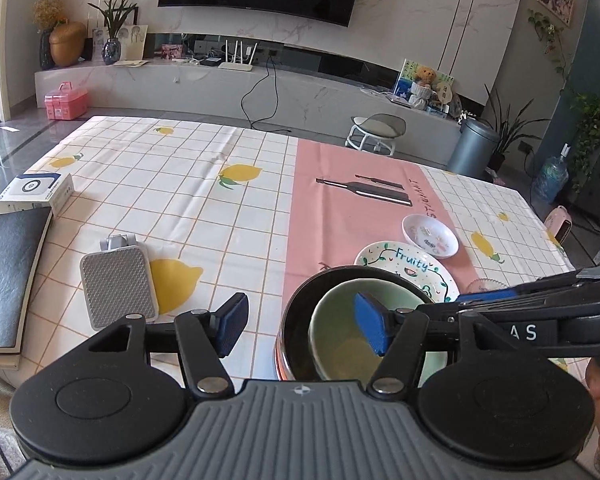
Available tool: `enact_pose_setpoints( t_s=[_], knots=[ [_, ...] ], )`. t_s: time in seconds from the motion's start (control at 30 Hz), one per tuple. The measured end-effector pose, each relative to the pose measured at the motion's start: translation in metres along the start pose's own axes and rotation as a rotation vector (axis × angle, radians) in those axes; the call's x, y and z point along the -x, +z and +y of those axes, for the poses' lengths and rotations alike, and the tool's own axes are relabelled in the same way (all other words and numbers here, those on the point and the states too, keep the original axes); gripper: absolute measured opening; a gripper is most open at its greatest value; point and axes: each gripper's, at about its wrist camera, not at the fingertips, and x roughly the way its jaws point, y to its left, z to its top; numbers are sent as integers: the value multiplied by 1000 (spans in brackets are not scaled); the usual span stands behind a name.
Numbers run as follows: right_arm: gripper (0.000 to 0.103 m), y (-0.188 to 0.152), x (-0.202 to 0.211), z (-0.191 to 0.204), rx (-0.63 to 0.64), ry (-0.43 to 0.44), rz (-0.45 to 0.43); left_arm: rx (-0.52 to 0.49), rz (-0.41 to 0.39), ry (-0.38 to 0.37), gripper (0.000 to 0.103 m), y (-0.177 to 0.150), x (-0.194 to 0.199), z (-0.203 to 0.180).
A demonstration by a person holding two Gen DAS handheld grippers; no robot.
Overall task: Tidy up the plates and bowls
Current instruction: 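Open both grippers and pull them back from the stacked bowls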
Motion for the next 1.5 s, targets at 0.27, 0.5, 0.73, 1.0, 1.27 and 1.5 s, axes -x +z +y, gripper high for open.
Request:
enact_pose_setpoints(
  t_s=[0.27, 0.5, 0.73, 1.0, 1.27, 1.5],
  knots=[
    [55, -2, -12, -4, 66, -146, -9, -6, 71, 45, 78, -3, -13, -1],
    [57, -7, -30, -9, 43, -111, 53, 20, 121, 96, 78, -6, -21, 5],
    [64, -11, -39, -5, 73, -130, 63, 14, 104, 117, 79, -7, -18, 6],
    [66, -11, -42, -4, 84, -133, 62, -4, 95, 129, 79, -6, -17, 4],
    [72, -11, -39, -7, 83, -92, 63, 23, 33, 95, 78, -1, -8, 7],
    [81, -7, -28, -13, 50, -57, 29, 18, 0, 94, 79, -1, -5, 4]
  ],
)
